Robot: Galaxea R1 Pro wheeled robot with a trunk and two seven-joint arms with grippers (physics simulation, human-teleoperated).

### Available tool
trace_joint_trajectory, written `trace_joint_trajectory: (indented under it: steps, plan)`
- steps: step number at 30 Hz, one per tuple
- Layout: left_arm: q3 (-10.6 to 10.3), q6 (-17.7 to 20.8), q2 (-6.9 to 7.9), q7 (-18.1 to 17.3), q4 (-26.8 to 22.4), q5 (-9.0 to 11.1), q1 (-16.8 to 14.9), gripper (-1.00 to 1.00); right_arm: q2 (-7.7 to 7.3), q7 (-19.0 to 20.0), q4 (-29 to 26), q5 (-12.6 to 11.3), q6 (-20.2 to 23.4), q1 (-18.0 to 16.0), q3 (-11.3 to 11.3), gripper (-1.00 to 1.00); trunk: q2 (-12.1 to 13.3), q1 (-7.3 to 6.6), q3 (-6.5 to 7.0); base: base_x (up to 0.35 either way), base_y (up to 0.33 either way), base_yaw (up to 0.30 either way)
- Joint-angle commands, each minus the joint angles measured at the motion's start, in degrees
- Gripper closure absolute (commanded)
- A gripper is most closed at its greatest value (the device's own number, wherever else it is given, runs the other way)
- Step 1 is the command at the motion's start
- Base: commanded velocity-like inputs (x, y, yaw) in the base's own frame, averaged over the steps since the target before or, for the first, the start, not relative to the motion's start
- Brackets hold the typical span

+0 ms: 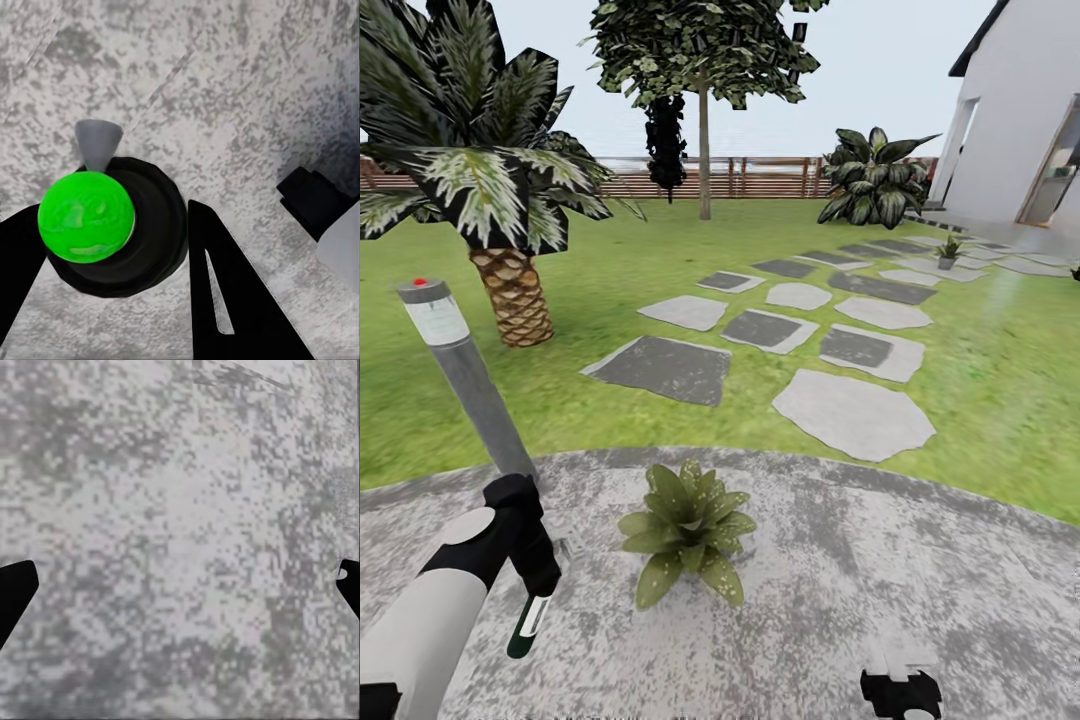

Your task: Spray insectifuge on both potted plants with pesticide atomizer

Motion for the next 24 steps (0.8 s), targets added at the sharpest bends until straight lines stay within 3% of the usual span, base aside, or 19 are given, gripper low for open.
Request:
trace_joint_trajectory:
  steps: [1,12,16,24]
  plan:
    - [0.1,0.6,-0.01,-0.5,-0.1,-0.4,0.0,1.00,0.00,-0.1,0.1,-0.5,-0.2,0.0,0.5,-1.00,0.0,-0.04,-0.05,-0.250,0.213,-0.257]
    - [0.1,0.7,-0.24,-0.5,-0.1,-0.4,-0.2,1.00,0.14,-0.1,-0.2,-0.7,-0.1,0.0,0.3,-1.00,0.0,-0.04,-0.06,-0.312,0.049,-0.259]
    - [0.1,0.8,-0.39,-0.5,-0.1,-0.4,-0.6,1.00,0.42,-0.2,-0.4,-0.7,-0.1,0.0,0.4,-1.00,0.0,-0.04,-0.08,-0.300,0.090,-0.041]
    - [0.1,0.8,-0.63,-0.5,-0.1,-0.4,-0.6,1.00,0.20,-0.1,-0.3,-0.7,-0.1,0.0,0.3,-1.00,0.0,-0.04,0.04,-0.045,0.282,-0.085]
